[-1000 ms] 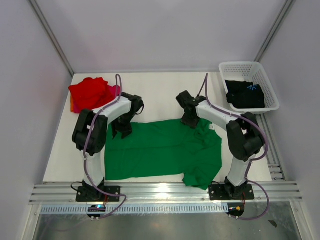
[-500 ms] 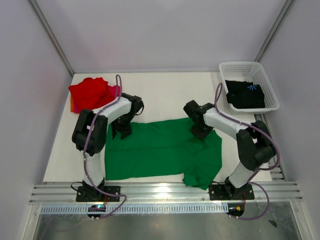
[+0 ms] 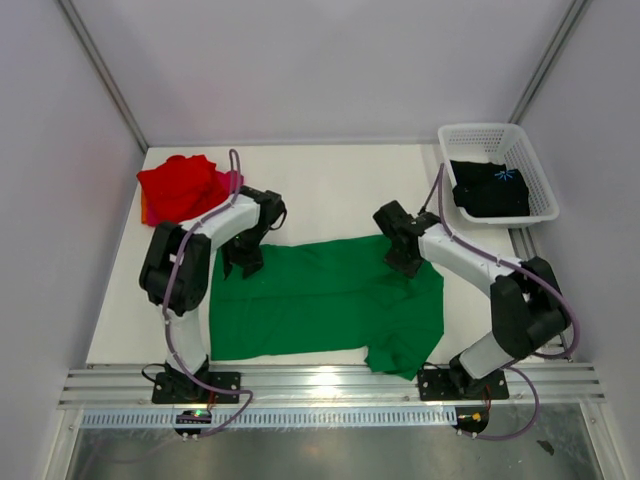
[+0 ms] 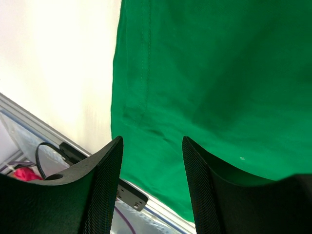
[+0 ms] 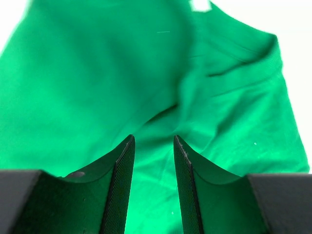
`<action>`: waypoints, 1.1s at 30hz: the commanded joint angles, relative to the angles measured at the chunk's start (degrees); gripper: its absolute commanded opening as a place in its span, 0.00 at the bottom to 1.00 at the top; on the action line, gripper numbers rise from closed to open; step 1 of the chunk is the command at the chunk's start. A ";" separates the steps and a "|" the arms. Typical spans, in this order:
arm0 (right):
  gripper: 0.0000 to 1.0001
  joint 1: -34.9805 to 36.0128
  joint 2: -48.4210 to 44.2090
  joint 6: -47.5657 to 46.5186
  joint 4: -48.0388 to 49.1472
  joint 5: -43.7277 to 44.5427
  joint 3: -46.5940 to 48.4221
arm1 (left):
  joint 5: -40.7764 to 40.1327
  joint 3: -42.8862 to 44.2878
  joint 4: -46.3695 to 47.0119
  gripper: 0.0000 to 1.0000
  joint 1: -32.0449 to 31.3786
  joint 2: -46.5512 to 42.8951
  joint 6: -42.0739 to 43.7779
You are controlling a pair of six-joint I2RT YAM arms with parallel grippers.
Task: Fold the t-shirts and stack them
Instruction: Grap the side of the flattened tshirt closest away from the robot with both arms
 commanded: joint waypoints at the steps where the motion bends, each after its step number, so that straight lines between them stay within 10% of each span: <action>1: 0.42 3.47 -7.78 -12.98 6.17 4.85 2.48 | 2.46 -0.09 0.16 0.54 -0.10 -5.94 -1.37; 12: 0.42 23.33 -18.96 -29.70 -1.00 0.46 3.09 | 3.52 1.13 0.07 0.54 -0.10 -8.94 -2.26; 24: 0.42 45.39 0.89 -13.72 -35.28 6.95 17.50 | 3.87 2.10 -0.63 0.54 -0.10 -7.88 -1.20; 33: 0.43 52.34 6.35 -2.03 -34.53 0.11 13.65 | 3.96 3.51 -1.69 0.54 -0.10 -8.76 0.12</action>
